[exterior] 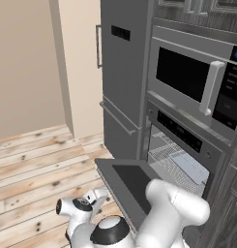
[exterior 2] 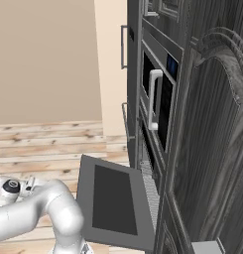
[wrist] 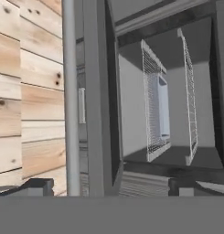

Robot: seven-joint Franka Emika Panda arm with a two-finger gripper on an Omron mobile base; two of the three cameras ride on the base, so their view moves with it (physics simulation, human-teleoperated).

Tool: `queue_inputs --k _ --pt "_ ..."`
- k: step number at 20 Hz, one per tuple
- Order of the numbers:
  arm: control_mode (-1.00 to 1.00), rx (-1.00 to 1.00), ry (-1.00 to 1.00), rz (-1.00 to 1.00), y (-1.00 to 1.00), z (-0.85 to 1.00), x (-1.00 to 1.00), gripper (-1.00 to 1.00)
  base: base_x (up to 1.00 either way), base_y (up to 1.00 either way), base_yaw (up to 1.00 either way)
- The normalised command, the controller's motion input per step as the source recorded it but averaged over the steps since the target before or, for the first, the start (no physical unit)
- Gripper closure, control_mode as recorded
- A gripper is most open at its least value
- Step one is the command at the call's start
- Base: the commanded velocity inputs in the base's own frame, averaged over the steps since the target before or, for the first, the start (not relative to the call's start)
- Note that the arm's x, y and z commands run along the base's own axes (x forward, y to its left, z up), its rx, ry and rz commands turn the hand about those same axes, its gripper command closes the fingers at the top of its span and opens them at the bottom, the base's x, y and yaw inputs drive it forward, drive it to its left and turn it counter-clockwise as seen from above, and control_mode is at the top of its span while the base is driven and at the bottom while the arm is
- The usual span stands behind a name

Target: Take the baked cake out of the oven and place it on the plate for cooling. Then close the oven door.

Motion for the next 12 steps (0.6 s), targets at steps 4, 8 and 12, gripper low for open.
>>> queue_inputs --k 4,8,12 --pt "-1.00 -0.22 0.00 -0.09 0.07 -0.46 0.06 -1.00 0.00 0.00 0.00" --pt "-1.00 -0.23 0.00 -0.10 0.02 -0.47 0.23 -1.00 0.00 0.00 0.00" --pt "-1.00 -0.23 0.00 -0.10 0.00 -0.49 0.30 -1.00 0.00 0.00 0.00"
